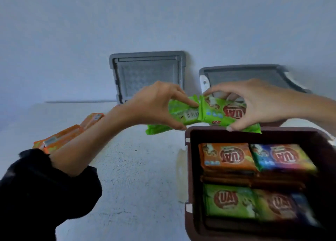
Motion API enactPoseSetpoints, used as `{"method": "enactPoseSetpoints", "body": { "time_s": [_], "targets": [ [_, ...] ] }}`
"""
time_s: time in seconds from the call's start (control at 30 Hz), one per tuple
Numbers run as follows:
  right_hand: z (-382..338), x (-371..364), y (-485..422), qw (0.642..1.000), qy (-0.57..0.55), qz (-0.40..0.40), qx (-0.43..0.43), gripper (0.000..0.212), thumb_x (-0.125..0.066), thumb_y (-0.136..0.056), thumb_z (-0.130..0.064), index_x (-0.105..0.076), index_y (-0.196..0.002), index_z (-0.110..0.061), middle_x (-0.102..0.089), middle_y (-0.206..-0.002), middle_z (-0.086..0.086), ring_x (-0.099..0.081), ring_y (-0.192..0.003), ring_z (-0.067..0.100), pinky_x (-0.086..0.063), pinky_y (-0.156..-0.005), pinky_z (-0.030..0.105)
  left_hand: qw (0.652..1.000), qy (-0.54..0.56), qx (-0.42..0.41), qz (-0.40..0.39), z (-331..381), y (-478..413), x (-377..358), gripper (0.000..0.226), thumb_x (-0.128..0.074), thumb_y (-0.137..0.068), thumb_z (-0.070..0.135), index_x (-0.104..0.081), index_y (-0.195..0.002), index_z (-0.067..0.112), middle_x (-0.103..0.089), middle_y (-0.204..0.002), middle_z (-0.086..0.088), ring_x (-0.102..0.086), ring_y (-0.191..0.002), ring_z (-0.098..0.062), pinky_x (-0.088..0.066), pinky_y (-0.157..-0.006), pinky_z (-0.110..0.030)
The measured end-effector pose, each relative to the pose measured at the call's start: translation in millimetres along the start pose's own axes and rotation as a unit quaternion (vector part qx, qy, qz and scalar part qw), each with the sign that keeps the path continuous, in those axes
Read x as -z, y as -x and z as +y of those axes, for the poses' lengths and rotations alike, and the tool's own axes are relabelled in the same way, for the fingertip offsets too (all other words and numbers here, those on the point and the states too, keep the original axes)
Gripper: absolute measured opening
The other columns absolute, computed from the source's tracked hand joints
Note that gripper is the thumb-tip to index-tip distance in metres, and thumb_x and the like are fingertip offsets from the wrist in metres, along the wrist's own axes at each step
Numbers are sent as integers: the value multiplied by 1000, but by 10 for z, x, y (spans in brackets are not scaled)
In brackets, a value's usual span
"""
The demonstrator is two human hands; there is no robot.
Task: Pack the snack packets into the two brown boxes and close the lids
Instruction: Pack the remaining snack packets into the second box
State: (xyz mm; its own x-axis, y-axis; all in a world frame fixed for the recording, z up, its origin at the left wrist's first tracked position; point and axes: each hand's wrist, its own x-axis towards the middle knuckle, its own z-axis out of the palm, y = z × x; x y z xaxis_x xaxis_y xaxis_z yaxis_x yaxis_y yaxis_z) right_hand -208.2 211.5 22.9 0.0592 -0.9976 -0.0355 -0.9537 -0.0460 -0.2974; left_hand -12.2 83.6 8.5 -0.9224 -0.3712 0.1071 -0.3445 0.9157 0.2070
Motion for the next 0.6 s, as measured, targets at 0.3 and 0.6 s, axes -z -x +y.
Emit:
{"method": "enactPoseSetpoints", "body": {
  "time_s": [0.3, 0.6],
  "targets": [
    [373, -387, 924, 991, 48, -110, -63, 86, -73, -46, -49, -43, -126, -41, -47, -102, -19, -50, -94, 3, -46, -85, 24, 980, 2, -132, -150, 854, -108, -636, 55, -73, -68, 55, -57, -120, 45, -53, -126, 15, -52, -109, -4, -46, -87, -30],
    [445, -880, 1227, 957, 178, -219, -60, 76, -70, -75, -30, -30, -140, -30, -43, -134, -5, -44, -122, 14, -41, -93, 27, 958, -82, -148, -233, 1209, 0, -1304, 65, -65, -79, 43, -39, -138, 35, -44, -134, 5, -48, -119, -16, -46, -87, -33]
  ]
}}
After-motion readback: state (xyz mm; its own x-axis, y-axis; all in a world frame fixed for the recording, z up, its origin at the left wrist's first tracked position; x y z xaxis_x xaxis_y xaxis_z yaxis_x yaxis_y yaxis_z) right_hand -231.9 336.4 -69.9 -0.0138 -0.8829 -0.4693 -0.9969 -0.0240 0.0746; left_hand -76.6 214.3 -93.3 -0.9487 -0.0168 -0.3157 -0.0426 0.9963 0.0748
